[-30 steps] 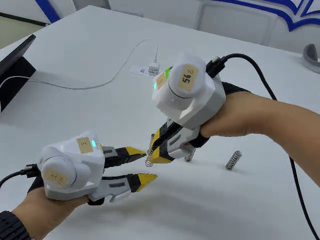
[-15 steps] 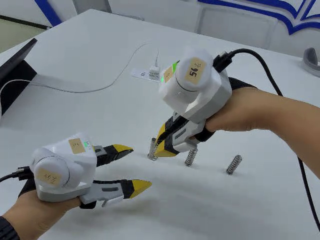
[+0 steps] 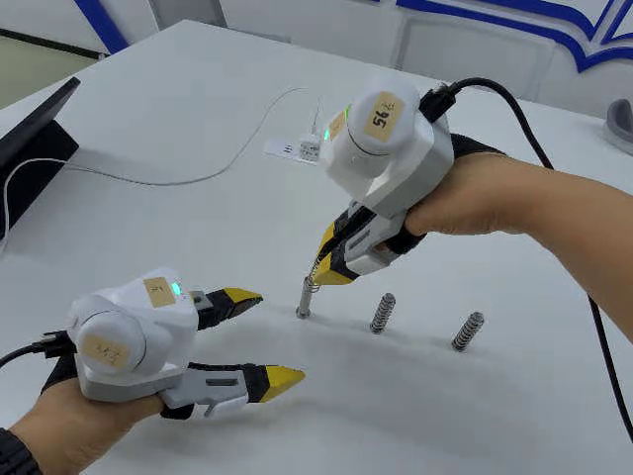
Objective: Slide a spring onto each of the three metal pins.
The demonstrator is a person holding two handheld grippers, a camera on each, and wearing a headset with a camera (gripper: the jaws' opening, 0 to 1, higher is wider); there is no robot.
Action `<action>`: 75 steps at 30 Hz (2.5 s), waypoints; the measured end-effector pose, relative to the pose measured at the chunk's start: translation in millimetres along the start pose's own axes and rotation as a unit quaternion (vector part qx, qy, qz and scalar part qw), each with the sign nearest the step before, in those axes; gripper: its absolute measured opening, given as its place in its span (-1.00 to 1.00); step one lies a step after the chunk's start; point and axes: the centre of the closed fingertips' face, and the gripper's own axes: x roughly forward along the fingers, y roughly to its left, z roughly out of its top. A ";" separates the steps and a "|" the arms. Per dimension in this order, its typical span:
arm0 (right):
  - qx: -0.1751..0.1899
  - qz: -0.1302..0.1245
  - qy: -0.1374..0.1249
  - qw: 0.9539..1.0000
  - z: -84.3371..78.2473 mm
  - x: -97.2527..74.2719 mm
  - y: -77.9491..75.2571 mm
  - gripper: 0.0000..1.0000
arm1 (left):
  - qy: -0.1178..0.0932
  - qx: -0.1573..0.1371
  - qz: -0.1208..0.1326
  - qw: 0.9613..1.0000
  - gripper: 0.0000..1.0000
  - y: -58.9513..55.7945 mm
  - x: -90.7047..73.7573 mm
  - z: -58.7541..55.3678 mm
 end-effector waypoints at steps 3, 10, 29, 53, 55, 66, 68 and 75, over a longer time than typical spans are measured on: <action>0.007 0.000 -0.002 1.000 0.7 0.5 -5.7 -0.76 | 0.001 -0.001 -0.001 1.000 0.20 0.0 0.2 -0.5; 0.012 0.004 0.010 1.000 -0.9 7.5 -8.9 -0.76 | 0.001 -0.002 -0.003 1.000 0.21 -1.2 1.5 0.2; 0.013 0.019 0.027 0.999 -0.8 17.2 -7.9 -0.76 | 0.000 -0.002 -0.003 1.000 0.17 0.3 1.2 -1.0; 0.034 0.019 0.037 0.999 -14.4 42.7 -3.4 -0.76 | 0.003 -0.004 -0.004 1.000 0.15 0.9 2.0 -4.1; 0.039 0.019 0.034 0.998 -15.3 44.8 -2.9 -0.76 | 0.003 -0.004 -0.005 1.000 0.15 0.7 2.0 -4.3; 0.055 0.025 0.030 0.998 -18.6 55.8 2.3 -0.76 | 0.004 -0.007 -0.002 1.000 0.15 2.0 2.1 -4.8; 0.056 0.027 0.030 0.998 -19.1 58.1 4.4 -0.76 | 0.005 -0.008 -0.002 1.000 0.15 2.1 2.0 -5.3; 0.061 0.027 0.027 0.997 -20.9 61.8 4.9 -0.76 | 0.006 -0.009 -0.001 1.000 0.15 2.6 2.5 -5.5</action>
